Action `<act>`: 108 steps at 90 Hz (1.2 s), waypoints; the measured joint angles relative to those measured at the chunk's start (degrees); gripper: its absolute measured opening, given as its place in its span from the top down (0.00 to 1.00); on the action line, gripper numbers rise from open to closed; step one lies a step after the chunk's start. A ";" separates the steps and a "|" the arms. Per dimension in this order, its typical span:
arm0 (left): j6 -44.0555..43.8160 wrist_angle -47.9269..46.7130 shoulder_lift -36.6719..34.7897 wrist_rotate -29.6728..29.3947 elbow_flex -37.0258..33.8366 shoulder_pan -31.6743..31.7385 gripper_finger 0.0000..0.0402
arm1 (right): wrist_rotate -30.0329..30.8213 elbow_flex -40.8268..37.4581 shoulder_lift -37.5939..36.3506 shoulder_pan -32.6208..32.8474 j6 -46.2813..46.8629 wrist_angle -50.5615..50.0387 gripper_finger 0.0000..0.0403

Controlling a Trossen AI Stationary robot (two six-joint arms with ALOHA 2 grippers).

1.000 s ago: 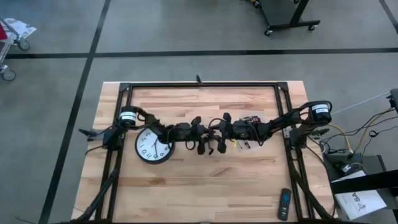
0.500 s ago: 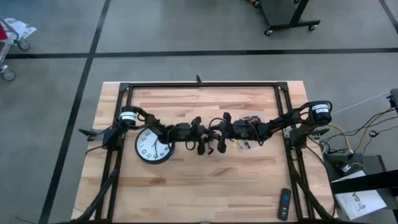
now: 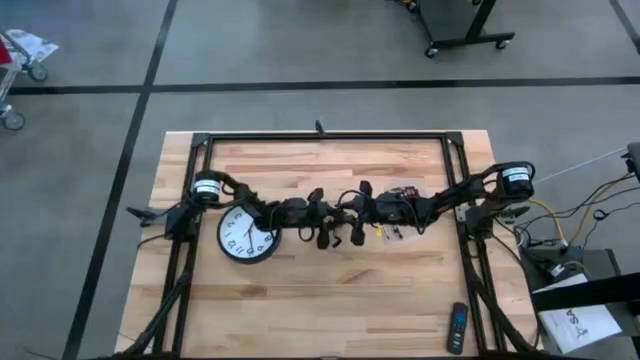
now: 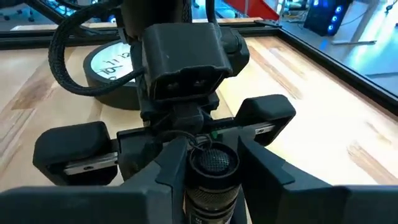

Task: Insert battery
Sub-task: Close the black battery compartment

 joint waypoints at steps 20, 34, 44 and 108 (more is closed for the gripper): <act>-0.87 1.84 0.44 -0.06 -0.15 0.02 0.75 | 0.48 -1.16 5.54 -0.03 0.94 10.00 0.76; -2.44 2.58 0.52 -0.39 -0.26 0.07 0.73 | 0.63 -1.03 7.26 -0.04 0.65 13.05 0.76; -2.38 2.84 0.52 -0.65 -0.57 0.09 0.74 | 1.27 -1.27 7.30 0.00 -0.14 13.04 0.76; 0.77 4.32 0.44 15.07 -1.42 2.49 0.74 | -8.53 -2.45 7.37 -0.63 -2.90 13.01 0.76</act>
